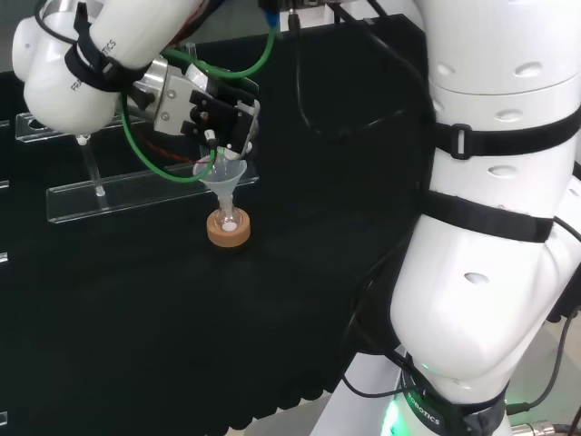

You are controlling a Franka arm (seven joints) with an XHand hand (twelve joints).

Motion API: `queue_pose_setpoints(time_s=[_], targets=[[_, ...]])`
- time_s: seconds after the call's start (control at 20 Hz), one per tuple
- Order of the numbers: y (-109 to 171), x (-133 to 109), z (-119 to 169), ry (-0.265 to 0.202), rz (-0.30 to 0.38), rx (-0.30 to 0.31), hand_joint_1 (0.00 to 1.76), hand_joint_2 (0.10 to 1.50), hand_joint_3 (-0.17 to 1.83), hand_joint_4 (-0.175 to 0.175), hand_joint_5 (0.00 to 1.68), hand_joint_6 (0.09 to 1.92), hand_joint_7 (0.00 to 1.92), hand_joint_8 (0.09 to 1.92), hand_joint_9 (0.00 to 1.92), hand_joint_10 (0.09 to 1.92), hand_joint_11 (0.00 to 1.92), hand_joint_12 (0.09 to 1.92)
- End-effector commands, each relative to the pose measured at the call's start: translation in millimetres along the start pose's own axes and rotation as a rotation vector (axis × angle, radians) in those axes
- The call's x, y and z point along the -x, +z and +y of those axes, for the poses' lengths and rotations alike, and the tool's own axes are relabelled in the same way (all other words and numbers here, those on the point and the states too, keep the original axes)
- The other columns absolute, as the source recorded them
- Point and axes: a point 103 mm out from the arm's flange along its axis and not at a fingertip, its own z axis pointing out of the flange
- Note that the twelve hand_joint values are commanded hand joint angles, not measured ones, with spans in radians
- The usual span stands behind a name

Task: Pour all the NaCl from the weighing funnel into the round-bottom flask.

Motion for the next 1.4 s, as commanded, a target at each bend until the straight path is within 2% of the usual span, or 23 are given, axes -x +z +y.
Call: queue_pose_setpoints(time_s=[0.05, 0.3, 0.6, 1.05, 1.15, 1.4], targets=[[7, 6, -2, -0.013, 0.103, -0.003, 1.13, 0.72, 0.50, 0.175, 1.32, 0.53, 0.60, 0.67, 1.07, 0.19, 1.03, 0.89], [12, 13, -3, -0.013, 0.165, 0.003, 1.13, 0.72, 0.50, 0.175, 1.32, 0.53, 0.60, 0.67, 1.07, 0.19, 1.03, 0.89], [22, 25, -1, -0.024, 0.299, 0.000, 1.13, 0.72, 0.51, 0.175, 1.32, 0.53, 0.60, 0.67, 1.07, 0.19, 1.03, 0.89], [34, 40, 5, -0.028, 0.483, -0.042, 1.13, 0.72, 0.51, 0.175, 1.32, 0.53, 0.60, 0.67, 1.07, 0.19, 1.03, 0.89], [39, 43, 7, -0.037, 0.551, -0.056, 1.13, 0.72, 0.51, 0.175, 1.32, 0.53, 0.60, 0.67, 1.07, 0.19, 1.03, 0.89], [52, 47, 11, -0.039, 0.628, -0.067, 1.13, 0.72, 0.51, 0.175, 1.32, 0.53, 0.60, 0.67, 1.07, 0.19, 1.03, 0.89]])
